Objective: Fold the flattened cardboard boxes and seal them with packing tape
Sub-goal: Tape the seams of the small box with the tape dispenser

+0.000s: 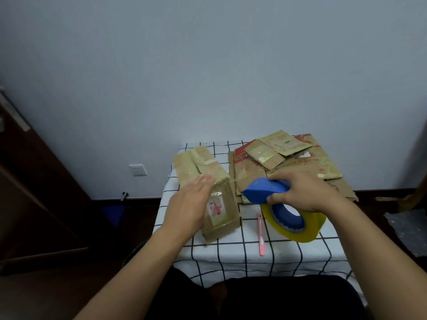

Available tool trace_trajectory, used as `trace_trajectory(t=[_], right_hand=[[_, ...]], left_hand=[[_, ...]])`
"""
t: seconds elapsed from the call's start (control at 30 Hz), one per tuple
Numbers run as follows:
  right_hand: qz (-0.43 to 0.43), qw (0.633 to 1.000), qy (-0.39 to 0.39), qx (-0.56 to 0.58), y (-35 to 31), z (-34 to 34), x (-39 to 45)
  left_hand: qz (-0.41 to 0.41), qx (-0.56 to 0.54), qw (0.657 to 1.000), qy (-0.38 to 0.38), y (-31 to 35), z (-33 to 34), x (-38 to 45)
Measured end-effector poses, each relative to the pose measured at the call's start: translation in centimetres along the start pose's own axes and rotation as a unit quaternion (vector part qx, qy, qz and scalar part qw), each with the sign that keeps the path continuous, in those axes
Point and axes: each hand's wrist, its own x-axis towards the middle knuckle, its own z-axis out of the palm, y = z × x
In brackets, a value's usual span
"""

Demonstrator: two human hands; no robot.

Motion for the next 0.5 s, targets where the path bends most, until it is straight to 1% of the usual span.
trace_trajectory(t=[0.07,0.17,0.27,0.33,0.4,0.5], right_hand=[[-0.005,1.000,0.011,0.015,-0.1,0.3,-0.3],[-0.005,1.000,0.014,0.028,-0.9,1.1,-0.9],[-0.013,0.999,0.020,0.032,-1.4,1.9,-1.2],[-0.015,0.999,0.016,0.036,-1.7,2.2,-1.3],[-0.018,0.999,0.011,0.038,-1.8,2.3,-1.4],[-0.020,0.999,0.017,0.034,-1.7,2.2,-1.5]], left_hand=[[0.028,-0.009,0.999,-0.018,-1.5,-0.7,-0.8],[0.084,-0.019,0.996,-0.023,-3.1,-0.1,-1.9],[0.096,-0.003,0.995,-0.033,-3.2,1.1,-2.7],[0.082,0.006,0.996,-0.022,-3.4,1.8,-2.8],[0.067,0.029,0.997,0.011,-3.6,2.0,-2.8],[0.067,0.053,0.995,0.059,-3.9,1.9,-2.6]])
